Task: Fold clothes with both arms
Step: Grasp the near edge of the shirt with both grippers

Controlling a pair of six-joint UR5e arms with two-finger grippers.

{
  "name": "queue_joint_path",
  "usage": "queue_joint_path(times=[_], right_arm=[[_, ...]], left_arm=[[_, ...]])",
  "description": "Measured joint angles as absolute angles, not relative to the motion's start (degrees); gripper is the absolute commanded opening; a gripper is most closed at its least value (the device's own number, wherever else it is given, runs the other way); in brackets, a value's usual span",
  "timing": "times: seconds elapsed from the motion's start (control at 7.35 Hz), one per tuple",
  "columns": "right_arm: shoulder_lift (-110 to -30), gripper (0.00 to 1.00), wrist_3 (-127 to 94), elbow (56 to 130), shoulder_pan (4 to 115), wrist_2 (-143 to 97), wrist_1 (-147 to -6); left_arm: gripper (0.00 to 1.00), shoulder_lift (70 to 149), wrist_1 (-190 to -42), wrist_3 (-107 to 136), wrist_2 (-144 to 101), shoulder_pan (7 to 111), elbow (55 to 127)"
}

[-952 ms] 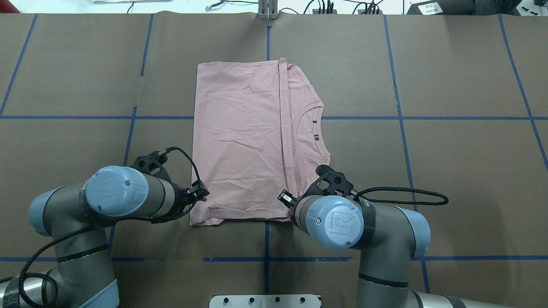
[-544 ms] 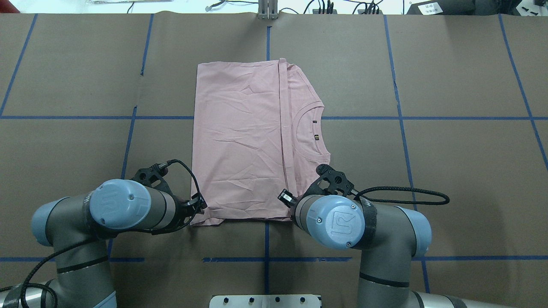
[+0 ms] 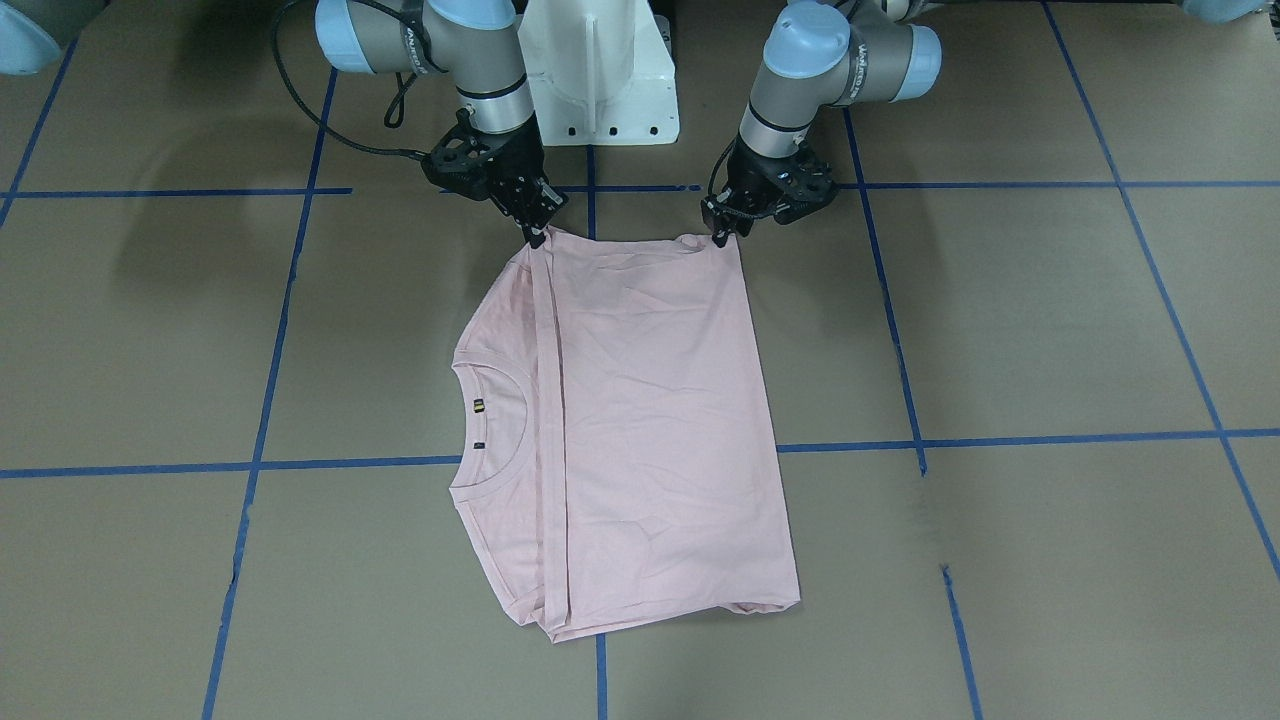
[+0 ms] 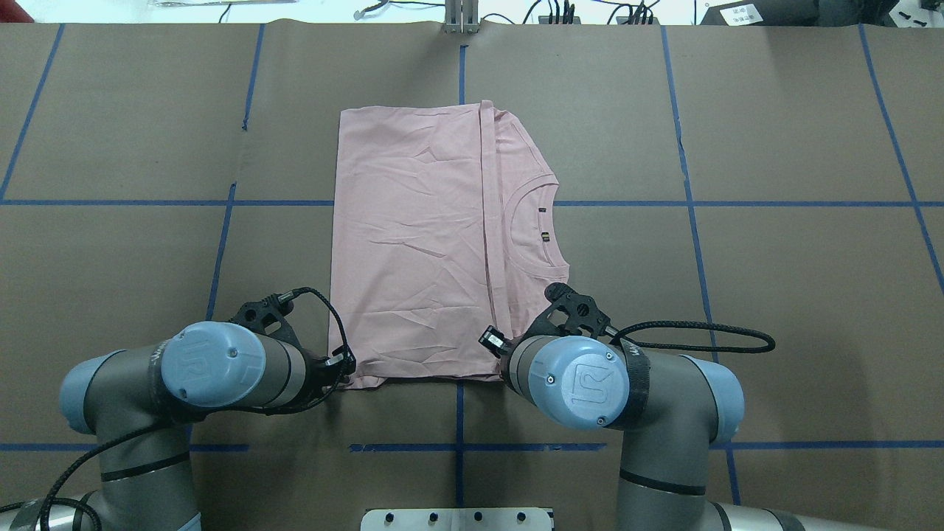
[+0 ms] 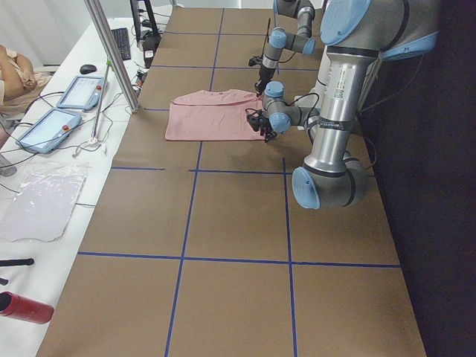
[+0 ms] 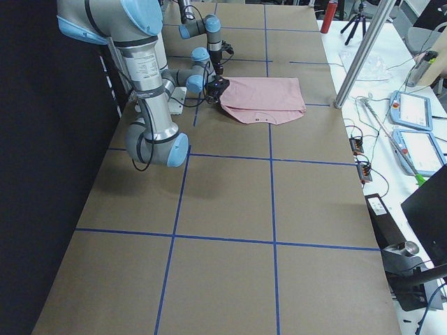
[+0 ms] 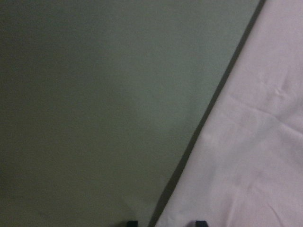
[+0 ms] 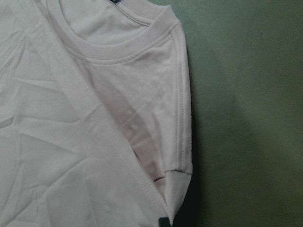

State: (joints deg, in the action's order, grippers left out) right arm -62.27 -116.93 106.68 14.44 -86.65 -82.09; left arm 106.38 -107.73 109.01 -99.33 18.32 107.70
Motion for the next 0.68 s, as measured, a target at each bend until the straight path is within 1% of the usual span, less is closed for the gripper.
queue_joint_path(times=[0.27,0.54,0.68], right_arm=[[-62.3,0.0,-116.8,106.9,14.5,-86.7,-82.1],[-62.3,0.0,-116.8,107.1,14.6,-86.7,-82.1],[-62.3,0.0,-116.8,107.1,14.7,-86.7,-82.1]], left_arm=[[0.22,106.3,-107.7,109.1,-99.3,18.3,107.7],[0.0,106.3,-107.6,109.0,-99.3,18.3,107.7],[0.0,106.3,-107.5,109.0,-99.3,18.3,107.7]])
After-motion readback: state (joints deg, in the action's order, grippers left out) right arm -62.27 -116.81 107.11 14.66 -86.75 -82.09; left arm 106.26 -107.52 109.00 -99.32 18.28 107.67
